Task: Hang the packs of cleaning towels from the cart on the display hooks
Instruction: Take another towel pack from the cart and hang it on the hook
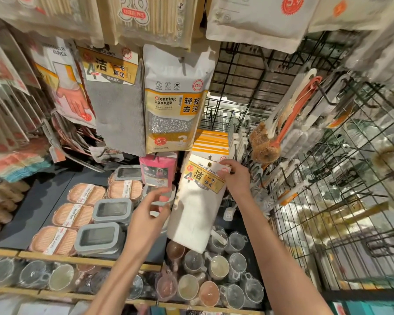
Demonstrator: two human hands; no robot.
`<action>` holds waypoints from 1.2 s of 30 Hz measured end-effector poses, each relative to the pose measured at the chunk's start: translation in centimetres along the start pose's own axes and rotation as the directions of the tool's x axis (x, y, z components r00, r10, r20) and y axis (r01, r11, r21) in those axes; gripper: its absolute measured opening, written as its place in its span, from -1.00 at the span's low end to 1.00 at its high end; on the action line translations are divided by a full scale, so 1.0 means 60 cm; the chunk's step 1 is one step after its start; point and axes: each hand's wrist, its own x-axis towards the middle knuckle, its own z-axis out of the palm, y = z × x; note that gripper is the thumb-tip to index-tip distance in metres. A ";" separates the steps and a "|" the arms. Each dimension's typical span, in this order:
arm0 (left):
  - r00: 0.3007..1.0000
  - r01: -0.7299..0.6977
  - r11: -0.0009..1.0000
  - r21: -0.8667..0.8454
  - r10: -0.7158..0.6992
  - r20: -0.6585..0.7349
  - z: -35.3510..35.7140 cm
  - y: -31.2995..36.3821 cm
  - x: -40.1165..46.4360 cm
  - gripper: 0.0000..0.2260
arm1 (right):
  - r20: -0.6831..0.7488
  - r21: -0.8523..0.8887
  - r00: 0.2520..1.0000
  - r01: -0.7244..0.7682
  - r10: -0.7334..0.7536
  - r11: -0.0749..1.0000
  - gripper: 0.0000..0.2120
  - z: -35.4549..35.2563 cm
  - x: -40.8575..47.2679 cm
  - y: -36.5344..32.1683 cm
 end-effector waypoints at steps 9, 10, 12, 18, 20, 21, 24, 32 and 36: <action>1.000 -0.005 1.000 -0.022 0.005 -0.012 -0.016 -0.011 0.008 -0.68 | -0.103 0.016 0.994 -0.029 0.031 0.999 -0.77 0.027 0.032 0.018; 1.000 -0.003 1.000 -0.022 0.003 -0.011 -0.016 -0.012 0.008 -0.67 | -0.115 0.000 0.993 -0.033 0.033 0.999 -0.79 0.032 0.036 0.018; 1.000 0.002 1.000 -0.015 -0.003 -0.006 -0.015 -0.012 0.008 -0.66 | -0.150 -0.058 0.988 -0.044 0.035 0.997 -0.81 0.045 0.047 0.018; 1.000 0.023 1.000 0.008 -0.023 0.006 -0.019 -0.013 0.003 -0.70 | -0.280 -0.166 0.960 -0.033 -0.015 0.986 -0.82 0.068 0.064 0.020; 0.999 0.034 0.999 0.012 -0.034 0.012 -0.021 -0.011 0.003 -0.71 | -0.287 -0.216 0.957 -0.030 -0.034 0.976 -0.83 0.072 0.068 0.019; 0.999 0.036 0.999 0.018 -0.036 0.013 -0.022 -0.010 0.004 -0.71 | -0.283 -0.251 0.958 -0.023 -0.050 0.968 -0.83 0.074 0.070 0.017; 1.000 0.031 0.999 0.032 -0.031 0.004 -0.029 -0.006 0.008 -0.71 | -0.268 -0.317 0.960 -0.006 -0.083 0.948 -0.82 0.076 0.073 0.010; 0.999 -0.053 0.965 0.257 0.049 0.020 -0.074 0.015 0.015 -0.71 | -0.198 -0.440 0.978 -0.024 -0.071 0.898 -0.72 0.073 0.064 -0.002; 0.994 -0.105 0.892 0.439 0.103 0.028 -0.094 0.035 0.008 -0.70 | -0.055 -0.491 0.997 0.026 -0.061 0.871 -0.68 0.056 0.052 -0.014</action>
